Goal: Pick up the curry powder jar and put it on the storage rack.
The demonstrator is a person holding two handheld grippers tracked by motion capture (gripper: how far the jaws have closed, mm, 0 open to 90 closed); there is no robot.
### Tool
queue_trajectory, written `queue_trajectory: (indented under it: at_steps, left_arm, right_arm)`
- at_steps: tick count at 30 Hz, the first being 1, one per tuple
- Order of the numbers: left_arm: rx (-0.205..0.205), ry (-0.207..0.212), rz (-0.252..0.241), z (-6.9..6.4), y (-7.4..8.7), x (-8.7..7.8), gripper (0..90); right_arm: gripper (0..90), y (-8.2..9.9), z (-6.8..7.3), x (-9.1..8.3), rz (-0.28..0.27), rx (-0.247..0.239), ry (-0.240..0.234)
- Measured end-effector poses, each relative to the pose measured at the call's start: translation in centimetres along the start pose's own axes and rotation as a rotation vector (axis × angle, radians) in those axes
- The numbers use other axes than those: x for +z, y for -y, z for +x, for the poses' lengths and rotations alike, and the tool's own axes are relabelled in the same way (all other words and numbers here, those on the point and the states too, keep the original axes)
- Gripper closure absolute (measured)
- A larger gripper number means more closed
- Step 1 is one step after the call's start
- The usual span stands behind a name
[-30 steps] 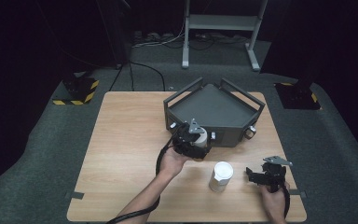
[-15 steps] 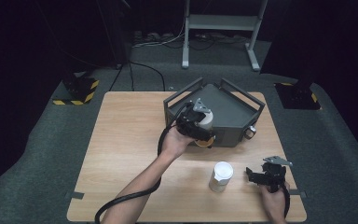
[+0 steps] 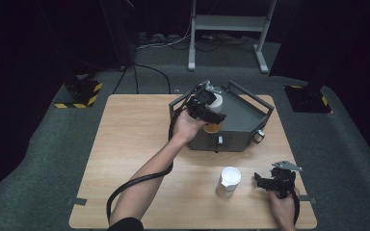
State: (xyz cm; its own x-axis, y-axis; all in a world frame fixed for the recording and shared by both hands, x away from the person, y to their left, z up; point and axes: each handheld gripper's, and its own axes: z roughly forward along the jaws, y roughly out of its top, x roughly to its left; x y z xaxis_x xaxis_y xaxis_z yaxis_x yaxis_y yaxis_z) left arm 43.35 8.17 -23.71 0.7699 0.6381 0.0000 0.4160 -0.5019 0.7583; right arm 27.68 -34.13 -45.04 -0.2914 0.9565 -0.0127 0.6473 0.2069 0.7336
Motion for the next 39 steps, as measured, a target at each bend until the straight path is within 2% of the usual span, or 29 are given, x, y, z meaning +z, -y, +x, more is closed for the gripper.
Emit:
queue_trajectory:
  at_steps: [8,19,27,39]
  left_arm:
    - [-0.023,-0.043,0.027,0.5,-1.5,1.8,33.1]
    - [-0.049,-0.079,0.065,0.7,-2.3,4.1,33.2]
    - [-0.065,-0.080,0.076,1.0,-2.0,4.6,33.2]
    - [-0.063,-0.083,0.085,1.1,-1.9,5.0,33.4]
  right_arm:
    - [3.9,0.0,0.0,0.0,-0.001,0.000,0.001]
    - [4.1,0.0,0.0,0.0,-0.001,0.001,0.000]
    - [4.1,0.0,0.0,0.0,-0.001,0.001,0.000]
    - [4.1,0.0,0.0,0.0,-0.001,0.001,0.000]
